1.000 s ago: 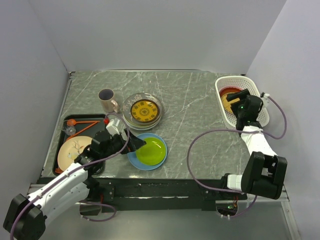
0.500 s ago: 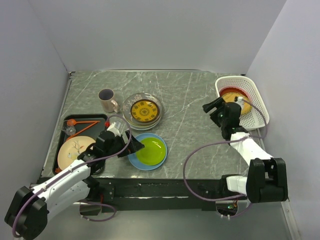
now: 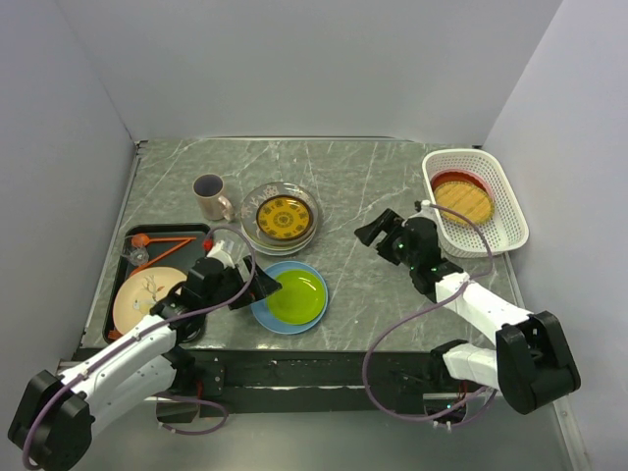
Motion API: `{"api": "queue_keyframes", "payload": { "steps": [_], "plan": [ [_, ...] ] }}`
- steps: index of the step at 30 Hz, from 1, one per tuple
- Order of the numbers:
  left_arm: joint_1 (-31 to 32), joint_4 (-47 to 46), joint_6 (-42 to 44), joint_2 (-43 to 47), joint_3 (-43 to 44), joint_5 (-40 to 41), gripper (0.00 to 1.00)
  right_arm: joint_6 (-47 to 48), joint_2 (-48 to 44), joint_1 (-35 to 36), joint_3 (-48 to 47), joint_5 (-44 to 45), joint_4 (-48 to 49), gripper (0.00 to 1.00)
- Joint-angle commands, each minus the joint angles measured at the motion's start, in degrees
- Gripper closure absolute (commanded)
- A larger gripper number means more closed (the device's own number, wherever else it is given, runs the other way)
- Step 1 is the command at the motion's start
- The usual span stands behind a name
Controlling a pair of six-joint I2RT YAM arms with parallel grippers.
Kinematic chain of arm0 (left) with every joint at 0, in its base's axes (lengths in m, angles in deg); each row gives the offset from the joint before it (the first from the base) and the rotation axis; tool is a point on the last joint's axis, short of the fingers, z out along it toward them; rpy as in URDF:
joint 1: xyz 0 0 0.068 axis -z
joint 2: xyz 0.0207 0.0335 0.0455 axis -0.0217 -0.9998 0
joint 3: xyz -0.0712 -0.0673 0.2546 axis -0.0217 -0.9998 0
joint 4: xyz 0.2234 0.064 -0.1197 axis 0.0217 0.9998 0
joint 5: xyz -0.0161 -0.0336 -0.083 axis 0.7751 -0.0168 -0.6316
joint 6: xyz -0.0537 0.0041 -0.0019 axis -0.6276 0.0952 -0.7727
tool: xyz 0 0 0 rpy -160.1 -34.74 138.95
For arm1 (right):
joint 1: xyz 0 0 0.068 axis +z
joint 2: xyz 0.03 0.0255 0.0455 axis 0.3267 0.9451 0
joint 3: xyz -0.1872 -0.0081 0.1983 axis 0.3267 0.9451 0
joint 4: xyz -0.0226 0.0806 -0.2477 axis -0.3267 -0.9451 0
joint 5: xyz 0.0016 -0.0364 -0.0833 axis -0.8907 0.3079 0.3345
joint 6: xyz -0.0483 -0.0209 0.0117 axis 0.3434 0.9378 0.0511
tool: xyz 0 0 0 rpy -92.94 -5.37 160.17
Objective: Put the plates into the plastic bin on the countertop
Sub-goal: Pick up the plate at the center of the board.
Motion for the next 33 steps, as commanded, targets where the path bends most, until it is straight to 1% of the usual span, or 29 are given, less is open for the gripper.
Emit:
{"api": "queue_keyframes", "payload": {
  "steps": [1, 7, 13, 20, 26, 28, 30, 33],
  "plan": [
    [0.2, 0.29, -1.19, 1.15, 0.53, 1.28, 0.01, -1.93, 0.74, 4.54, 1.06, 1.02, 4.84, 0.11],
    [0.2, -0.41, -1.37, 0.1, 0.52, 1.37, 0.01, -3.07, 1.88, 8.85, 2.47, 1.55, 6.34, 0.11],
    [0.2, -3.04, -0.84, -2.89, 0.79, 0.14, 0.04, -4.04, 1.71, 10.26, 4.4, 0.58, 7.74, 0.11],
    [0.29, -5.33, 0.56, -9.12, 2.1, -0.31, 0.09, -5.36, -1.71, 10.97, 8.18, -0.47, 8.89, 0.11],
    [1.17, -6.03, 2.5, -14.05, 2.72, 0.75, 0.16, -6.41, -6.11, 11.05, 12.05, -0.04, 8.63, 0.11],
    [1.61, -8.14, 2.67, -15.98, 2.37, 0.05, 0.2, -6.59, -8.3, 11.05, 13.36, 0.4, 7.66, 0.11],
    [2.31, -9.89, 2.94, -17.47, 2.46, -0.56, 0.26, -6.68, -10.06, 11.14, 13.98, 1.19, 6.0, 0.11],
    [3.45, -10.08, 3.38, -21.08, 3.77, 0.22, 0.36, -6.77, -13.84, 11.05, 14.95, 1.98, 3.62, 0.11]
  ]
}}
